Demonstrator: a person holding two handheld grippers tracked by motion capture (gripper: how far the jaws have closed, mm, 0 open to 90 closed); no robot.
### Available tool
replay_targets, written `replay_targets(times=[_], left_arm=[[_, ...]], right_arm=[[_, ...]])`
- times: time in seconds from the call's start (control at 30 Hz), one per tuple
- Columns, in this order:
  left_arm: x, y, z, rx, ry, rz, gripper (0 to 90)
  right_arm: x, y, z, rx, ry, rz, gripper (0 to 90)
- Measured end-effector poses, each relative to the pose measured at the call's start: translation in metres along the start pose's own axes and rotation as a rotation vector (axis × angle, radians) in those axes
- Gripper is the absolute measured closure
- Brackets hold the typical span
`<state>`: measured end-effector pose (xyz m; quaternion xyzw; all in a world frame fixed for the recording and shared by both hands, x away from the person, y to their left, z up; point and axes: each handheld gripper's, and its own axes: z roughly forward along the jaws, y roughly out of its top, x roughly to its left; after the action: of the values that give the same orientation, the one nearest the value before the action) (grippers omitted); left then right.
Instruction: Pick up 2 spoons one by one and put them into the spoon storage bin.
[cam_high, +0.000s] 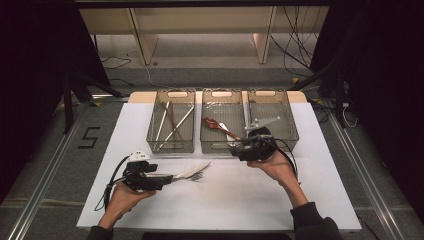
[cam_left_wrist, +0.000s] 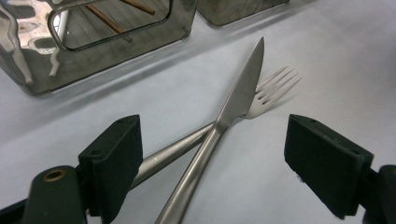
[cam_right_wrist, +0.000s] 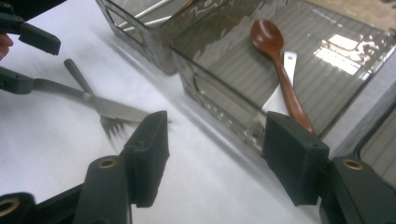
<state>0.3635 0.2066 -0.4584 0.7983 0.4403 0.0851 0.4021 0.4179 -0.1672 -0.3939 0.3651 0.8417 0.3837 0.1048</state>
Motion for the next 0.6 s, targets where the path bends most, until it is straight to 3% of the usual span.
replay_targets(times=[0.6], left_arm=[[0.003,0.011,0.004,0.134,0.044,0.034,19.3]], right_arm=[[-0.002,-0.052,-0.016,-0.040,0.013,0.079,36.3]])
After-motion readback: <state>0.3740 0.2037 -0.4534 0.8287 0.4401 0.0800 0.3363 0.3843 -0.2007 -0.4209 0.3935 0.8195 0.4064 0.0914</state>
